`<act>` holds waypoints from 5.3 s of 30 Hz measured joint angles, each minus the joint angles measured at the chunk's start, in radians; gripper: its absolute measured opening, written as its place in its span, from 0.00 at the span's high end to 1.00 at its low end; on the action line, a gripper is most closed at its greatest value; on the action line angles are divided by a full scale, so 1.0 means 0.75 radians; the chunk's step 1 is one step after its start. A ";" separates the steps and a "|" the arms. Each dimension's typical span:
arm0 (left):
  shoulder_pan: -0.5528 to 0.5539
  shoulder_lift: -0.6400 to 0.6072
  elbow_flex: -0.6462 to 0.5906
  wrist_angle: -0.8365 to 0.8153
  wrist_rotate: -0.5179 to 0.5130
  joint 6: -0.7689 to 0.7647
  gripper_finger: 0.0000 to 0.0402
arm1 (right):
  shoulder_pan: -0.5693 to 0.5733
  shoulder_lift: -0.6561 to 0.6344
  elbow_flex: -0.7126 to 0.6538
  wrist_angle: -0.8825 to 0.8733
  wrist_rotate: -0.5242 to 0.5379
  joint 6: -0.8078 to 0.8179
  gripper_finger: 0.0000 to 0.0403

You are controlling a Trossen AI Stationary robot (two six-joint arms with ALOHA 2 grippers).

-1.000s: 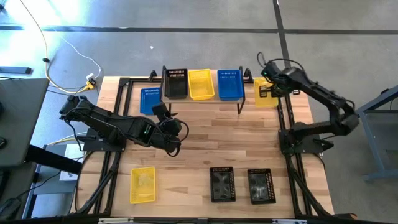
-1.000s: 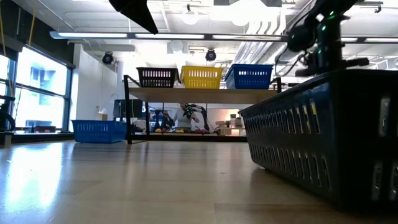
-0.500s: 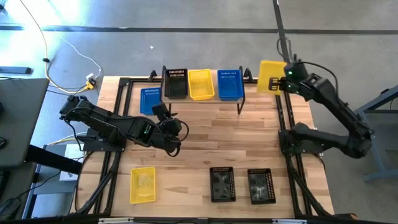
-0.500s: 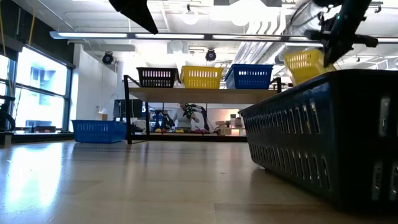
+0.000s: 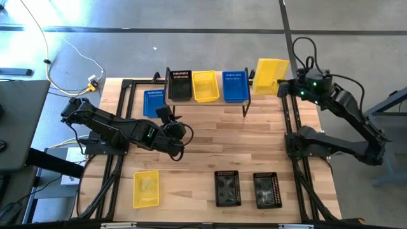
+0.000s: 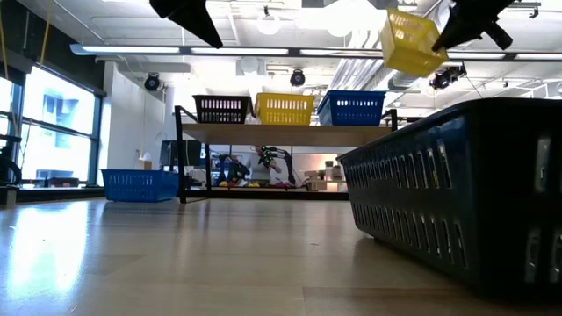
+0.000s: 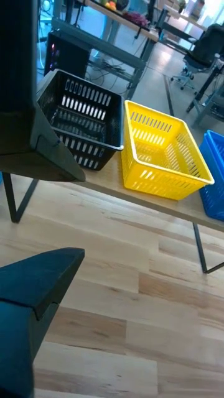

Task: Stack baskets on shelf by color
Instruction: Stack the right yellow bin on top of the yellow bin on the shelf

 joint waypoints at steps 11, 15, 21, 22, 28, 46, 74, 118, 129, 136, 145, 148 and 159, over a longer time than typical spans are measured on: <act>-0.057 0.000 0.000 0.011 0.000 0.001 0.57 | 0.483 0.034 0.000 0.063 0.155 0.168 1.00; -0.099 0.000 0.000 0.012 0.000 0.001 0.57 | 0.651 0.093 0.001 0.126 0.173 0.226 1.00; -0.185 0.000 0.000 0.012 0.000 0.000 0.57 | 0.883 0.217 0.001 0.213 0.274 0.312 1.00; -0.201 0.000 0.000 0.012 0.000 0.000 0.57 | 0.918 0.238 0.001 0.230 0.292 0.324 1.00; -0.307 0.000 0.000 0.014 0.000 -0.011 0.57 | 1.106 0.382 0.001 0.337 0.408 0.396 1.00; -0.472 0.008 0.000 0.147 -0.001 0.035 0.57 | 1.281 0.862 0.001 0.660 0.648 0.625 1.00; -0.479 0.339 0.000 0.328 -0.066 0.290 0.57 | 1.270 1.267 0.002 1.082 0.717 0.807 1.00; -0.219 0.369 0.001 0.204 0.055 0.209 0.73 | 1.365 1.269 0.002 1.306 0.660 0.656 1.00; -0.236 0.370 0.001 0.204 0.094 0.221 0.98 | 1.367 1.269 0.002 1.333 0.637 0.546 1.00; -0.271 0.370 0.001 0.200 0.105 0.229 0.99 | 1.369 1.269 0.002 1.343 0.670 0.402 0.89; -0.270 0.370 0.001 0.188 0.121 0.245 1.00 | 1.356 1.163 0.002 1.320 0.620 0.204 0.70; -0.251 0.357 0.000 0.190 0.133 0.245 1.00 | 1.365 1.093 0.004 1.318 0.608 0.110 0.67; -0.090 0.259 0.122 0.212 0.281 0.352 1.00 | 1.377 0.894 0.005 1.264 0.574 -0.285 0.66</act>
